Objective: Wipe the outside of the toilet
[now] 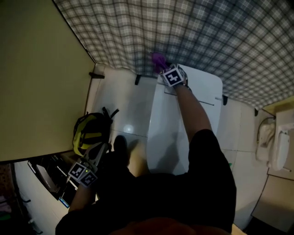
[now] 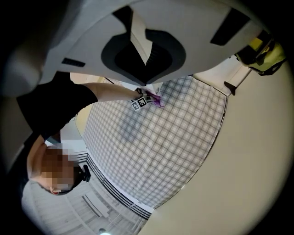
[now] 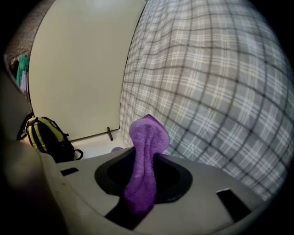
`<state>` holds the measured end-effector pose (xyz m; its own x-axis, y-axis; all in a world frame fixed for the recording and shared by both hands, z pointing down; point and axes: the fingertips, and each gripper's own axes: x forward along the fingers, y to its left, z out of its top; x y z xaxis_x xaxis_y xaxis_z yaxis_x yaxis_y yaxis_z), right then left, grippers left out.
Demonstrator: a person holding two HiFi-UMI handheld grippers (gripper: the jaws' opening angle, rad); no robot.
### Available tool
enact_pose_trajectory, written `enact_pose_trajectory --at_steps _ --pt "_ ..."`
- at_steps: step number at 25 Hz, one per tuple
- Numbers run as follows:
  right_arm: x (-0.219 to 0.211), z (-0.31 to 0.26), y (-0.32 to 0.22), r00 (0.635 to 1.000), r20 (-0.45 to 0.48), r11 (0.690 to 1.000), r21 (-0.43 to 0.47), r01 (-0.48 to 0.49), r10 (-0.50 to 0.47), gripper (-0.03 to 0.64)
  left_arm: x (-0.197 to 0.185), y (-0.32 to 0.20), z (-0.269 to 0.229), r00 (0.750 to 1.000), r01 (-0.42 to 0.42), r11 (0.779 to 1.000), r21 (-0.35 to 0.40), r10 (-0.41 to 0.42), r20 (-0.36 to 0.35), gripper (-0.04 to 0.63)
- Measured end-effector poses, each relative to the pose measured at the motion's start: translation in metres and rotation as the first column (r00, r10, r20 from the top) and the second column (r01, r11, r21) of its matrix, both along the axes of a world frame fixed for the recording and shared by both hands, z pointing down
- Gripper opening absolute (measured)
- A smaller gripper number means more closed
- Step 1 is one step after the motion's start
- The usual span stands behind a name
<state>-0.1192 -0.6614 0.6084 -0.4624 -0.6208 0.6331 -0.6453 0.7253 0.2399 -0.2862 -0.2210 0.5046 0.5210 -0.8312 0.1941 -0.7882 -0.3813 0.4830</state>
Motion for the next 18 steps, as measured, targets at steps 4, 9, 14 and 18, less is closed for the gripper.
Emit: enact_pose_trajectory --at_steps 4,9,14,18 --pt "0.05 0.003 0.0 0.997 0.024 0.996 -0.044 -0.075 0.076 0.114 0.031 -0.009 -0.011 0.999 -0.035 0.999 0.004 0.035 0.002 -0.008" --pt "0.165 0.009 0.006 0.985 -0.011 0.982 -0.079 -0.171 0.171 0.114 0.082 -0.02 -0.019 0.997 -0.073 0.997 0.0 0.073 0.015 -0.008" --pt "0.292 0.009 0.016 0.956 0.014 0.951 -0.102 -0.291 0.294 0.114 0.136 -0.032 -0.034 0.989 -0.144 0.99 0.0 0.144 0.028 -0.008" --pt "0.365 0.008 0.024 0.937 0.026 0.934 -0.098 -0.344 0.348 0.114 0.176 -0.03 -0.043 0.983 -0.18 0.984 0.007 0.179 0.049 -0.008"
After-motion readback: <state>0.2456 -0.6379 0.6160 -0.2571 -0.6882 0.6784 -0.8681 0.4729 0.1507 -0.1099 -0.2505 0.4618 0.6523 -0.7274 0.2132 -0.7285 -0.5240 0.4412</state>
